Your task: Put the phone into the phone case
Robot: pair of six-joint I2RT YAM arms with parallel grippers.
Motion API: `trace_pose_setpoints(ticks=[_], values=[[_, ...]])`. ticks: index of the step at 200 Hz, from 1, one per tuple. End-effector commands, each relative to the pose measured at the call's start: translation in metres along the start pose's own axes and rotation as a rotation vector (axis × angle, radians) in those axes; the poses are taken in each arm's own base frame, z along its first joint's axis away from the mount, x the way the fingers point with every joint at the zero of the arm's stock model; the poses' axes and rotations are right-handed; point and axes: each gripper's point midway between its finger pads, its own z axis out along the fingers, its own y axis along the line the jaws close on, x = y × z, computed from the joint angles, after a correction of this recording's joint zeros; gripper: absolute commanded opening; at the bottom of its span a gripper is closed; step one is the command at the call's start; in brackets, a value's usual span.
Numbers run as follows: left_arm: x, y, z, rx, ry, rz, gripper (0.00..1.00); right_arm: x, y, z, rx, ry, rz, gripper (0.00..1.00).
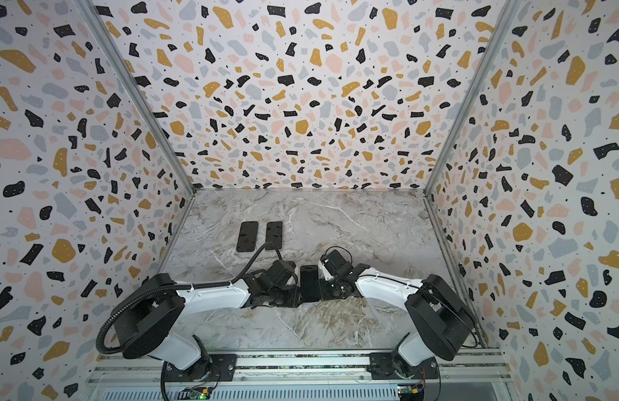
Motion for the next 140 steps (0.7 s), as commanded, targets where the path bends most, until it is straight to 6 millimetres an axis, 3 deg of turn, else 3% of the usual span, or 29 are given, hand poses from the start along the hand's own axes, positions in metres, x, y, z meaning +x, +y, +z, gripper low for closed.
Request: trace_pose_setpoints(ticks=[1, 140], values=[[0.045, 0.053, 0.011, -0.198, 0.153, -0.017, 0.4, -0.001, 0.002, 0.0, -0.012, -0.001, -0.01, 0.27], [0.061, 0.069, 0.018, -0.216, 0.175, -0.035, 0.31, 0.013, -0.003, 0.012, -0.031, 0.03, 0.011, 0.25]])
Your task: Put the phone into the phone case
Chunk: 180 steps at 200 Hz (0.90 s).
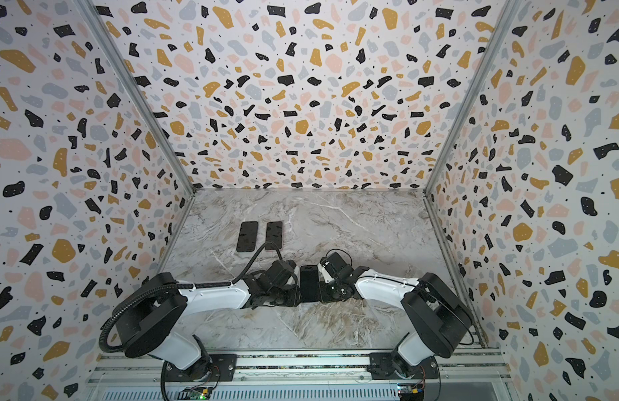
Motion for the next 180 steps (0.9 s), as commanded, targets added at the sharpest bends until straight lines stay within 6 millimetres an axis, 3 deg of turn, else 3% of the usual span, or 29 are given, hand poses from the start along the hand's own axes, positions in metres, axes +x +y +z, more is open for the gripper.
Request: trace_pose_setpoints(ticks=[1, 95, 147, 180], values=[[0.065, 0.069, 0.01, -0.234, 0.201, -0.048, 0.31, 0.004, -0.002, 0.003, 0.0, 0.011, 0.006, 0.25], [0.07, 0.075, 0.008, -0.24, 0.19, -0.06, 0.23, 0.017, -0.009, 0.009, 0.016, 0.027, 0.028, 0.13], [0.048, 0.066, -0.006, -0.274, 0.139, -0.044, 0.25, 0.007, 0.0, -0.004, 0.007, -0.015, 0.012, 0.11], [0.023, 0.052, -0.021, -0.284, 0.068, -0.04, 0.32, -0.009, 0.0, -0.024, 0.022, -0.09, -0.011, 0.19]])
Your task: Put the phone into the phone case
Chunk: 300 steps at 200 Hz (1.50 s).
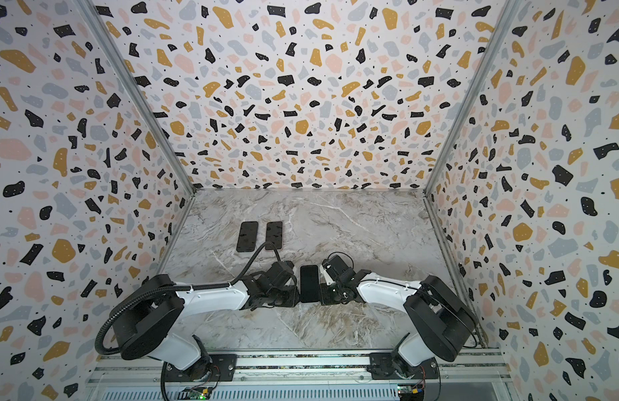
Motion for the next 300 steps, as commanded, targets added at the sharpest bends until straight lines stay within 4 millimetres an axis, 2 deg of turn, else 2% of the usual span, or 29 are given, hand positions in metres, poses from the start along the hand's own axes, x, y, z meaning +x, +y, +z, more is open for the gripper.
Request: trace_pose_setpoints(ticks=[1, 18, 46, 63, 86, 97, 116, 144, 195, 211, 258, 281, 300], values=[[0.023, 0.042, -0.011, -0.211, 0.086, -0.018, 0.33, -0.014, 0.004, -0.02, 0.013, -0.066, -0.03, 0.19], [0.009, 0.036, -0.019, -0.233, 0.05, -0.014, 0.41, -0.019, 0.0, -0.029, 0.031, -0.102, -0.041, 0.26], [-0.017, 0.016, -0.028, -0.253, -0.02, -0.012, 0.67, -0.029, -0.013, -0.046, 0.059, -0.178, -0.038, 0.39], [-0.027, 0.005, -0.025, -0.275, -0.028, -0.005, 0.81, -0.036, -0.022, -0.057, 0.064, -0.227, -0.033, 0.48], [-0.037, 0.0, -0.023, -0.348, -0.043, 0.004, 1.0, -0.041, -0.039, -0.07, 0.078, -0.281, -0.021, 0.7], [-0.038, -0.003, -0.017, -0.36, -0.035, 0.0, 1.0, -0.041, -0.047, -0.074, 0.079, -0.296, -0.01, 0.76], [-0.038, -0.011, -0.005, -0.354, -0.017, -0.012, 1.0, -0.042, -0.056, -0.076, 0.068, -0.301, 0.007, 0.8], [-0.037, -0.023, 0.008, -0.35, 0.006, -0.006, 1.0, -0.043, -0.061, -0.078, 0.062, -0.299, 0.012, 0.82], [-0.035, -0.049, 0.01, -0.276, -0.008, 0.018, 1.0, -0.043, -0.063, -0.077, 0.039, -0.3, 0.018, 0.83], [-0.03, -0.044, 0.013, -0.281, 0.0, 0.017, 1.0, -0.041, -0.063, -0.076, 0.031, -0.296, 0.024, 0.83], [-0.011, -0.024, 0.041, -0.35, 0.082, 0.021, 1.0, -0.039, -0.063, -0.077, 0.018, -0.294, 0.036, 0.83], [-0.015, -0.014, 0.041, -0.394, 0.071, 0.018, 0.85, -0.04, -0.062, -0.08, 0.017, -0.303, 0.037, 0.83], [-0.031, -0.009, 0.037, -0.413, 0.04, 0.008, 0.78, -0.041, -0.062, -0.08, 0.013, -0.305, 0.043, 0.83]])
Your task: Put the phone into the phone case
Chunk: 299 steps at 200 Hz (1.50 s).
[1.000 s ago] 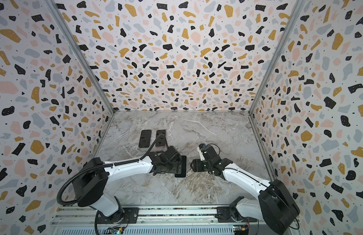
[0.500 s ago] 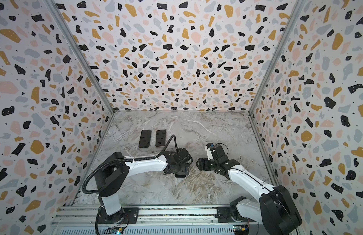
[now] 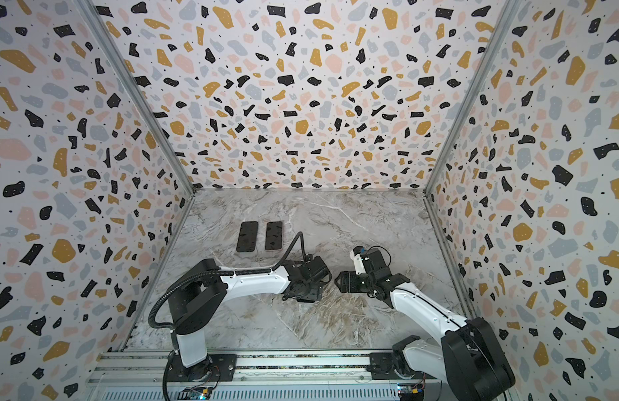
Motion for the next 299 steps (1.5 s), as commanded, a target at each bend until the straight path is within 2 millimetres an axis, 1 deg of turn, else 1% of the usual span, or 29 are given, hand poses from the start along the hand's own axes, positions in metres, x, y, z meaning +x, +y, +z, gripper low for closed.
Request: trace_pose_setpoints(ticks=[1, 16, 43, 58, 68, 91, 112, 130, 145, 161, 196, 217, 225, 238, 254, 268, 276, 283, 291, 299], values=[[-0.002, 0.017, 0.015, -0.062, 0.03, -0.014, 0.77, -0.004, 0.003, -0.005, -0.013, -0.022, -0.002, 0.83], [-0.017, 0.019, 0.014, -0.067, 0.008, -0.026, 0.71, -0.005, 0.003, -0.003, -0.016, -0.017, -0.001, 0.83], [-0.046, 0.021, 0.011, -0.097, -0.032, -0.023, 0.65, -0.004, 0.002, -0.002, -0.01, -0.011, 0.001, 0.83], [-0.07, 0.025, 0.01, -0.111, -0.059, -0.035, 0.63, -0.004, 0.001, -0.001, -0.012, -0.011, 0.003, 0.83], [-0.089, 0.029, 0.009, -0.117, -0.085, -0.049, 0.62, -0.004, 0.001, 0.001, -0.013, -0.01, 0.005, 0.83], [-0.13, 0.043, 0.01, -0.15, -0.123, -0.068, 0.61, -0.004, 0.0, 0.005, -0.016, 0.004, 0.007, 0.83], [-0.165, 0.059, 0.018, -0.174, -0.138, -0.09, 0.6, -0.005, -0.001, 0.006, -0.011, 0.009, 0.009, 0.83], [-0.187, 0.065, 0.026, -0.175, -0.136, -0.1, 0.59, -0.007, -0.001, 0.007, -0.011, 0.009, 0.01, 0.83], [-0.199, 0.067, 0.029, -0.181, -0.136, -0.091, 0.59, -0.01, -0.001, 0.008, -0.009, 0.008, 0.011, 0.83], [-0.208, 0.066, 0.033, -0.177, -0.136, -0.088, 0.59, -0.012, -0.001, 0.009, -0.011, 0.01, 0.014, 0.83], [-0.209, 0.07, 0.048, -0.165, -0.109, -0.099, 0.6, -0.015, 0.0, 0.011, -0.01, 0.012, 0.019, 0.83], [-0.209, 0.072, 0.047, -0.153, -0.102, -0.103, 0.61, -0.017, 0.0, 0.01, -0.006, 0.008, 0.015, 0.83], [-0.211, 0.07, 0.04, -0.145, -0.109, -0.101, 0.62, -0.02, 0.001, 0.008, -0.004, 0.004, 0.012, 0.83], [-0.219, 0.067, 0.018, -0.116, -0.146, -0.107, 0.65, -0.029, 0.002, 0.003, 0.009, -0.019, -0.006, 0.83], [-0.235, 0.066, -0.027, -0.093, -0.252, -0.115, 0.72, -0.045, -0.001, -0.003, 0.052, -0.08, -0.029, 0.83], [-0.241, 0.072, -0.067, -0.081, -0.344, -0.117, 0.78, -0.063, -0.006, -0.009, 0.107, -0.147, -0.048, 0.84], [-0.238, 0.076, -0.084, -0.065, -0.385, -0.112, 0.82, -0.075, -0.011, -0.013, 0.148, -0.196, -0.05, 0.84], [-0.233, 0.077, -0.097, -0.031, -0.418, -0.102, 0.83, -0.085, -0.015, -0.016, 0.18, -0.242, -0.059, 0.84], [-0.221, 0.079, -0.106, 0.001, -0.442, -0.083, 0.84, -0.098, -0.021, -0.021, 0.228, -0.305, -0.086, 0.84], [-0.209, 0.089, -0.113, -0.006, -0.47, -0.078, 0.86, -0.109, -0.031, -0.028, 0.295, -0.371, -0.09, 0.85]])
